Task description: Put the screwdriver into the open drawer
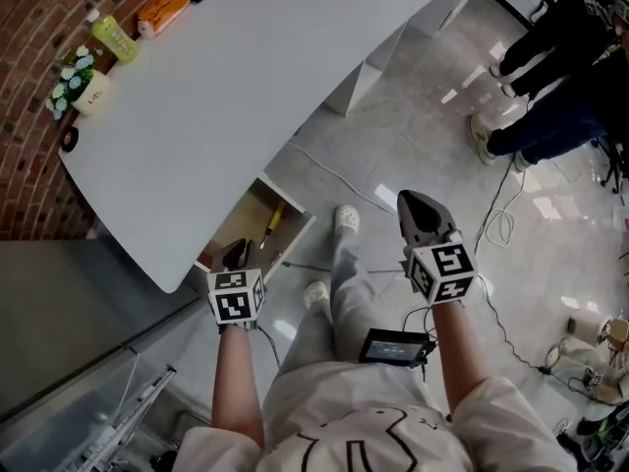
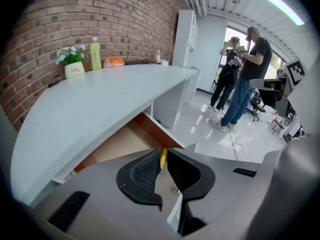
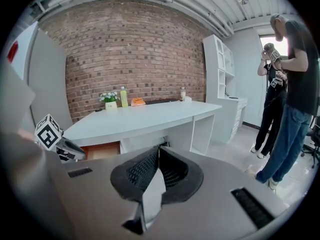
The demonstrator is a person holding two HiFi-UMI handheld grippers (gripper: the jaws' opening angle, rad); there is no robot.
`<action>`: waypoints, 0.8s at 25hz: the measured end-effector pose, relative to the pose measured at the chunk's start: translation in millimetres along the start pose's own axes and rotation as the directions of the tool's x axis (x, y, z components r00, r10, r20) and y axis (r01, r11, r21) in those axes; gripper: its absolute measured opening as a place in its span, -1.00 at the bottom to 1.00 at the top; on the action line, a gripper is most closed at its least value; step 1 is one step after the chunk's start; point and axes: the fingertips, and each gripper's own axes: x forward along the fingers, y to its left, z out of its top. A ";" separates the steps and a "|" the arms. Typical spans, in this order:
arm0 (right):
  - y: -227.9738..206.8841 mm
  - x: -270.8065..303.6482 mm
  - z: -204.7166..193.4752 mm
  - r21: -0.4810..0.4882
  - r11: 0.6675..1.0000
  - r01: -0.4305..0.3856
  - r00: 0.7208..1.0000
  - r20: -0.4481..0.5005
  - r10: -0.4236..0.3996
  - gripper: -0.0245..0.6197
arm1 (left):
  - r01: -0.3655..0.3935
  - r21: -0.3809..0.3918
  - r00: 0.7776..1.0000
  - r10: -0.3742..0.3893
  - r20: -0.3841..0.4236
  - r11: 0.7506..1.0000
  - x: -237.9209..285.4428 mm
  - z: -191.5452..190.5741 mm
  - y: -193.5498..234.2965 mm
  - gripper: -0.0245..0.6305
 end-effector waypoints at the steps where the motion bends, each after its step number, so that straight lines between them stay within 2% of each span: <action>1: 1.5 -5.3 3.1 0.000 1.000 0.001 1.000 0.005 -0.001 -0.86 | -0.006 0.002 1.000 0.006 0.018 1.000 -6.9 5.2 -0.1 -0.78; 6: 14.5 -26.9 20.1 -0.013 1.000 -0.018 0.999 0.033 0.018 -0.86 | -0.016 0.019 0.993 0.014 0.119 1.000 -40.6 36.8 -3.5 -0.88; 11: 32.4 -46.9 34.2 -0.061 0.997 -0.049 0.997 0.051 0.052 -0.86 | -0.024 0.057 0.976 0.011 0.219 0.998 -74.1 67.7 -7.9 -0.88; 14: 36.3 -58.6 42.7 -0.075 0.996 -0.051 0.996 0.065 0.056 -0.86 | -0.036 0.079 0.954 0.011 0.300 0.996 -96.0 88.8 -10.2 -0.88; 20: 42.9 -75.7 71.2 -0.084 0.995 -0.063 0.990 0.123 0.073 -0.86 | -0.071 0.113 0.896 0.013 0.444 0.991 -136.4 129.2 -13.1 -0.88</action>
